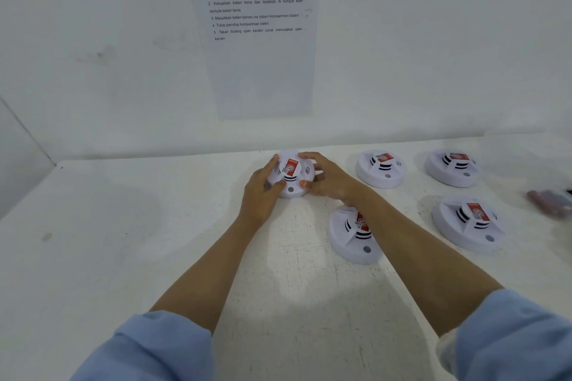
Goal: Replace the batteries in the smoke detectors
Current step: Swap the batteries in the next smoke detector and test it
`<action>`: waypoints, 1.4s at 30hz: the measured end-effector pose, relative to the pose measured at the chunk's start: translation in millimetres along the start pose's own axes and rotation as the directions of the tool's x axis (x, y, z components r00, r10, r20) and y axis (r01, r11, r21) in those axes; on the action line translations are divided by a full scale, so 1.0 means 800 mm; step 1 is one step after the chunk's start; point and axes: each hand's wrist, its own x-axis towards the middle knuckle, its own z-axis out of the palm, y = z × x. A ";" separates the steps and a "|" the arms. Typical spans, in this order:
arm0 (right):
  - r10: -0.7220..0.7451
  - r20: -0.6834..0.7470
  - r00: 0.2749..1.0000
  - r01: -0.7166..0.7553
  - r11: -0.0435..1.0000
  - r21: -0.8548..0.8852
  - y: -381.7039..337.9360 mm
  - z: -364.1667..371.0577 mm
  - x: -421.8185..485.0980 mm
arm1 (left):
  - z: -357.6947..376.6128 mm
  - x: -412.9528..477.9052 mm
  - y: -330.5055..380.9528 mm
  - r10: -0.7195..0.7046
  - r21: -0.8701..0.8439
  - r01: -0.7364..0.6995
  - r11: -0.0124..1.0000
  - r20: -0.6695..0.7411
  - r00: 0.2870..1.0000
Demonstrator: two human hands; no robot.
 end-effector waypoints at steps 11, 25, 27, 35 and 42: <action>0.099 -0.012 0.995 -0.097 0.930 -0.355 0.002 -0.002 0.015 | 0.006 -0.001 0.002 -0.022 0.167 0.016 0.986 0.032 0.999; 0.006 -0.087 0.996 -0.055 0.821 -0.568 -0.013 -0.043 -0.022 | 0.037 -0.006 0.054 0.195 0.448 -0.148 0.882 -0.060 0.979; -0.014 -0.081 0.997 -0.037 0.804 -0.594 -0.015 -0.059 -0.035 | 0.055 -0.008 0.074 0.238 0.518 -0.189 0.834 -0.030 0.971; -0.009 -0.072 0.997 -0.041 0.756 -0.653 -0.016 -0.151 -0.110 | 0.150 -0.037 0.139 0.238 0.627 -0.198 0.754 0.020 0.971; -0.027 -0.031 0.999 -0.003 0.700 -0.714 -0.008 -0.246 -0.177 | 0.242 -0.062 0.185 0.165 0.639 -0.138 0.757 0.018 0.986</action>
